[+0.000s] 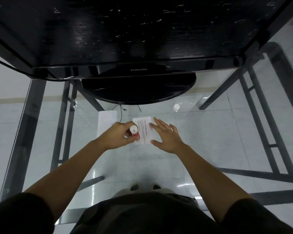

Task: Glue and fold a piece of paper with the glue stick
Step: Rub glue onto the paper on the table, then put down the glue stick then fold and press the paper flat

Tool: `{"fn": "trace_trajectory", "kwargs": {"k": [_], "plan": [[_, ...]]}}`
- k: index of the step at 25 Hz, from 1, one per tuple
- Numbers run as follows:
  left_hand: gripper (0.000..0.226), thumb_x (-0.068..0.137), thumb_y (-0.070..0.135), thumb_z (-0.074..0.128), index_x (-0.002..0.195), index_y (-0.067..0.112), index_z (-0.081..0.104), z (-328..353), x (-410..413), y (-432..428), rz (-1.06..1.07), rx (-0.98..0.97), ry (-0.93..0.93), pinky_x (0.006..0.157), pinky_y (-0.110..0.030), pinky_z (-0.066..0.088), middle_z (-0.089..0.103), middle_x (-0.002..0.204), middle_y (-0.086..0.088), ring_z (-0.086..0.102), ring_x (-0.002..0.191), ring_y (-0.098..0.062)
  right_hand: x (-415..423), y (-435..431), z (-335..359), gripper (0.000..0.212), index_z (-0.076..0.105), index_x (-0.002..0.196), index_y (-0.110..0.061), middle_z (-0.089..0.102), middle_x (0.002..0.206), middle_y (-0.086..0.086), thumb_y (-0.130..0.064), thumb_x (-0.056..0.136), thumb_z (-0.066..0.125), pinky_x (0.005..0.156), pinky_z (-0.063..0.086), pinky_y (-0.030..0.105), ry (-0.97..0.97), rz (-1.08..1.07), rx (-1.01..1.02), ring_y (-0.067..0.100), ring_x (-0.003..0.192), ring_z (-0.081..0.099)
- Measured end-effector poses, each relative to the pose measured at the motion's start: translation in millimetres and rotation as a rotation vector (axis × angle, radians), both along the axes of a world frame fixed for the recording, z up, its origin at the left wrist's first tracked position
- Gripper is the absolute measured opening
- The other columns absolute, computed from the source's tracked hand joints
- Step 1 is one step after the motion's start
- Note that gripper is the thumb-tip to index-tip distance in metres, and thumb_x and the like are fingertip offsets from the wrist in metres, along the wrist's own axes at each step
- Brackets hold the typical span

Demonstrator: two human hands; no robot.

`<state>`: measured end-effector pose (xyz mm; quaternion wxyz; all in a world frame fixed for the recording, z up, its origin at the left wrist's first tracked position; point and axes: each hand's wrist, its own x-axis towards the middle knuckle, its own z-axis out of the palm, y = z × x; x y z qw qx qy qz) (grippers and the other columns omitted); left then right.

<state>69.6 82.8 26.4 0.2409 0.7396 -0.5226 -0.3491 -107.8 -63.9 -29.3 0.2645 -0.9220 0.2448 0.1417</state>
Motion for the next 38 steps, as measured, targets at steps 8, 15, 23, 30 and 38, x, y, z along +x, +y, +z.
{"fn": "trace_trajectory", "kwargs": {"k": [8, 15, 23, 30, 38], "plan": [[0.020, 0.076, 0.021, 0.074, 0.082, 0.025, 0.055, -13, -11, 0, 0.635, -0.105, 0.326, 0.064, -0.014, 0.052, 0.067, 0.086, 0.009, 0.064, 0.081, -0.007, 5, 3, -1, 0.072, 0.016, 0.146, -0.029, 0.002, 0.159, -0.006, -0.044, 0.087, 0.056, 0.115, 0.000, 0.048, 0.004, -0.057, 0.032, 0.016, 0.146, 0.004], [0.029, 0.082, 0.005, 0.066, 0.063, 0.012, 0.045, -30, -39, 18, 1.008, -0.130, 1.058, 0.076, -0.029, 0.055, 0.068, 0.089, -0.013, 0.069, 0.087, -0.025, 4, 5, -3, 0.073, 0.015, 0.147, -0.025, 0.007, 0.159, -0.006, -0.042, 0.088, 0.054, 0.115, 0.000, 0.046, -0.047, -0.107, 0.056, 0.015, 0.145, 0.007], [0.027, 0.077, 0.014, 0.072, 0.100, 0.017, 0.059, -13, -27, -12, 0.784, -0.049, 0.778, 0.083, -0.029, 0.050, 0.069, 0.102, -0.005, 0.066, 0.096, -0.018, -4, 10, 9, 0.061, 0.017, 0.147, -0.020, 0.018, 0.157, -0.001, -0.047, 0.096, 0.034, 0.116, 0.016, 0.038, -0.180, -0.315, 0.005, 0.019, 0.143, 0.020], [0.038, 0.076, 0.018, 0.074, 0.110, 0.018, 0.058, 6, -30, -86, 0.545, -0.068, 0.323, 0.071, -0.016, 0.044, 0.064, 0.097, 0.003, 0.064, 0.086, -0.007, -39, 2, -8, 0.063, -0.004, 0.148, -0.017, -0.009, 0.158, 0.002, -0.049, 0.096, 0.014, 0.113, -0.008, 0.033, 0.012, -0.474, -0.224, 0.017, 0.143, -0.014], [0.029, 0.077, 0.022, 0.073, 0.101, 0.010, 0.061, -22, -43, -138, 0.383, -0.201, 0.041, 0.072, -0.015, 0.046, 0.069, 0.090, -0.003, 0.064, 0.083, -0.011, -47, 2, -27, 0.069, -0.009, 0.147, -0.020, -0.017, 0.152, -0.005, -0.057, 0.088, -0.006, 0.113, -0.010, 0.032, -0.008, -0.542, -0.264, 0.014, 0.139, -0.020]]}}
